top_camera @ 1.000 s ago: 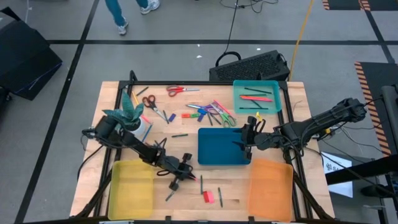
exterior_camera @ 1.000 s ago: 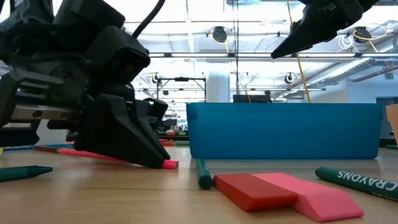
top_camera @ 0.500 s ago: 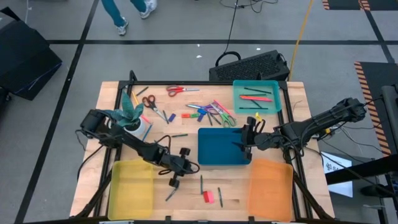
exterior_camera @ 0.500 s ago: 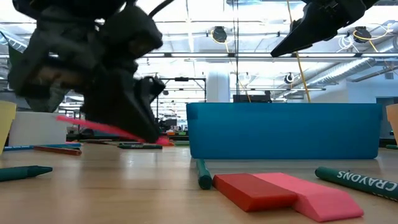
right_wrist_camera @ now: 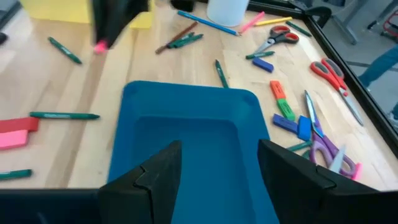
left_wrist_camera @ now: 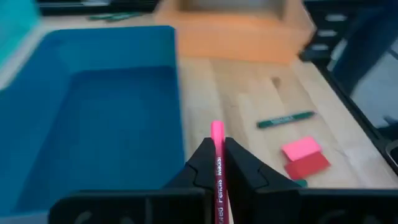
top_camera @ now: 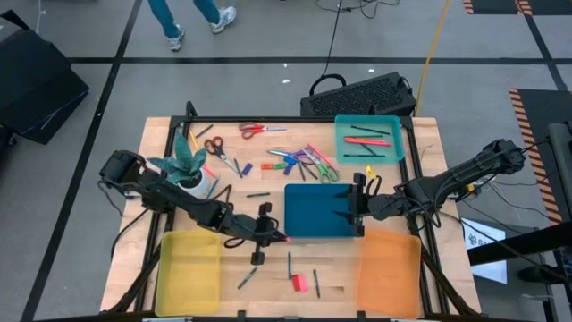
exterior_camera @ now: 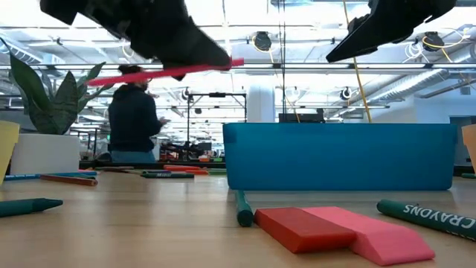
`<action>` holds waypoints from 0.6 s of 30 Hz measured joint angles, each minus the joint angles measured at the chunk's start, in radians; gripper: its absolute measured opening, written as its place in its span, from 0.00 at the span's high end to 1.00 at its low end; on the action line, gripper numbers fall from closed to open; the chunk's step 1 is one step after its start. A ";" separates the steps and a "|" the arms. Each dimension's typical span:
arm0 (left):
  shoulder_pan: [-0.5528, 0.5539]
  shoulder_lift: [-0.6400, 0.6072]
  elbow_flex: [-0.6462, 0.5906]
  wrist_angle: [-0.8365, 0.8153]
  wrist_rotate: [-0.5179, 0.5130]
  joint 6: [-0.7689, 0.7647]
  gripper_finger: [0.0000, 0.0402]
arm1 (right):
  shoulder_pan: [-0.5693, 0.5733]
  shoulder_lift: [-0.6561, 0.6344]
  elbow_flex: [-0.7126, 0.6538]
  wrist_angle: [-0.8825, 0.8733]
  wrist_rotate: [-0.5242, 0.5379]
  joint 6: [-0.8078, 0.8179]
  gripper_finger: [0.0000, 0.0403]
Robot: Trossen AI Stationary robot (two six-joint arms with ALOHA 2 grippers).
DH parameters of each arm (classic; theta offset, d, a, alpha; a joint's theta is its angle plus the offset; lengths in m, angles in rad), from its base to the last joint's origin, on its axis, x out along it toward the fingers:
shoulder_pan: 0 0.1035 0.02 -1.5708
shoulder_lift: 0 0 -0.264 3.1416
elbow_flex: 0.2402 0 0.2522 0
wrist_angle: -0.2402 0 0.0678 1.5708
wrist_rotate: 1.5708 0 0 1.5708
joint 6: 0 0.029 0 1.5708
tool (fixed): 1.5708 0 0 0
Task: Sort crayons/erasers/pens/pencils in bins
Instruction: Put the pink pencil into the green bin
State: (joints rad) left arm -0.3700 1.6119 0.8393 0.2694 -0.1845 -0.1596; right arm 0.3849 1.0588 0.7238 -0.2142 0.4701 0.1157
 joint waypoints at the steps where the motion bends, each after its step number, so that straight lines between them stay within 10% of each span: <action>1: 0.000 -0.016 -0.003 -0.003 -0.014 -0.005 0.96 | 0.005 0.000 0.000 0.005 0.000 0.000 0.50; 18: 0.071 -0.056 -0.001 0.498 -0.037 -0.068 0.97 | 0.119 0.000 0.000 0.016 0.004 0.058 0.50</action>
State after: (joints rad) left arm -0.2993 1.5557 0.8379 0.7671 -0.2210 -0.2273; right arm 0.5040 1.0588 0.7240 -0.1986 0.4737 0.1738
